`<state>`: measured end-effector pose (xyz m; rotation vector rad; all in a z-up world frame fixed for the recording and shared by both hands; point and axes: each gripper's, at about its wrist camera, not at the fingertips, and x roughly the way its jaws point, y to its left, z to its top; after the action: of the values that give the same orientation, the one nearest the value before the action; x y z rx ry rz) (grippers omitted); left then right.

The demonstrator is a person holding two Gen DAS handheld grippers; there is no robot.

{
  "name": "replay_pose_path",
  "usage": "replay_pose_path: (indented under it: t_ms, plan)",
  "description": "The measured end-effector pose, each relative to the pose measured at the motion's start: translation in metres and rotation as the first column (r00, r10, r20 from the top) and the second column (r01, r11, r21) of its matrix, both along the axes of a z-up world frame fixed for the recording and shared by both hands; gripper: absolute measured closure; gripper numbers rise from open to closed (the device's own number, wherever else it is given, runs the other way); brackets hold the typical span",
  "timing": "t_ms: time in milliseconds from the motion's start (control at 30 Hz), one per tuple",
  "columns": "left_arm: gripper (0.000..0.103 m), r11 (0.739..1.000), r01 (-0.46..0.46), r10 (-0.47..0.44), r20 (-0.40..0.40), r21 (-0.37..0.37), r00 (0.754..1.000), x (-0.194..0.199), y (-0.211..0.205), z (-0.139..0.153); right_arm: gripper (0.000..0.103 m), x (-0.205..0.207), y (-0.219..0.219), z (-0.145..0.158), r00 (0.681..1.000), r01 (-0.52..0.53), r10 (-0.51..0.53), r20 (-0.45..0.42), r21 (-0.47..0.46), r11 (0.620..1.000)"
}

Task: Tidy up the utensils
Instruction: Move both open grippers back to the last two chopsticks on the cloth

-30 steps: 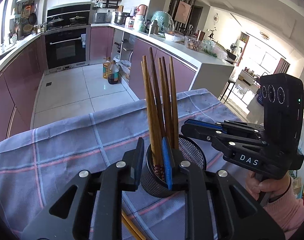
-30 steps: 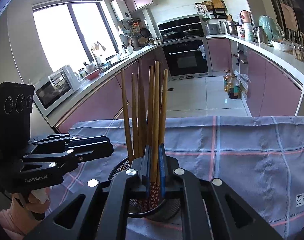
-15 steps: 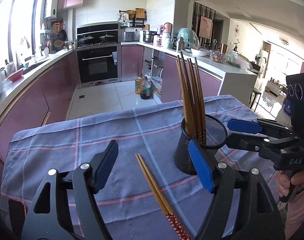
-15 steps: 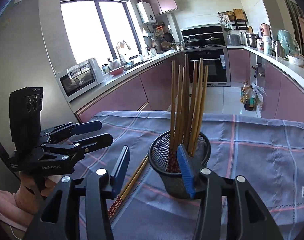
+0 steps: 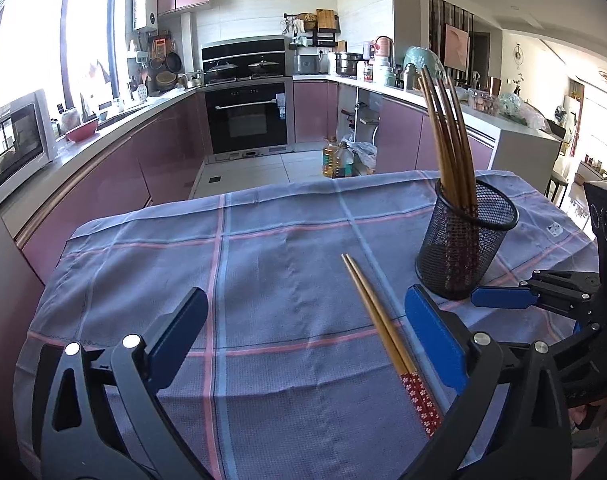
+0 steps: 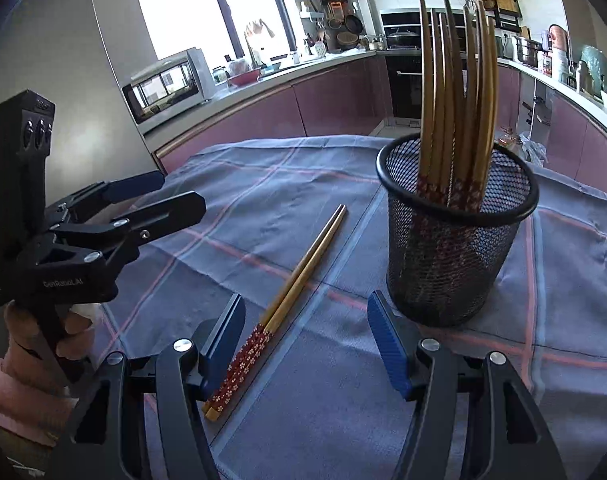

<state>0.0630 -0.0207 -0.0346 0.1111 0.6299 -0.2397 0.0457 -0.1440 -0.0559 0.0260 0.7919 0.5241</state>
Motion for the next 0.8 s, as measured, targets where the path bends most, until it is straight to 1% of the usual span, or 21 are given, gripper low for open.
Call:
replay_pose_path:
  t_ms: [67, 300, 467, 800]
  plan:
    - [0.006, 1.0, -0.013, 0.013, -0.011, 0.008, 1.0, -0.001, 0.001, -0.004, 0.042, 0.001, 0.005, -0.005, 1.0, -0.004, 0.004, -0.016, -0.007, 1.0]
    - [0.006, 1.0, -0.017, 0.017, -0.051, 0.01, 0.999, -0.003, 0.004, -0.017, 0.042, 0.003, 0.013, -0.011, 1.0, 0.006, -0.008, -0.028, -0.051, 0.999]
    - [0.006, 1.0, -0.023, 0.024, -0.064, 0.01, 0.998, -0.003, 0.005, -0.021, 0.042, 0.002, 0.016, -0.014, 0.999, 0.018, -0.021, -0.025, -0.086, 0.996]
    - [0.006, 1.0, -0.02, 0.022, -0.085, 0.024, 0.996, -0.004, 0.002, -0.029, 0.043, 0.002, 0.023, -0.02, 0.999, 0.021, -0.026, -0.033, -0.123, 0.992]
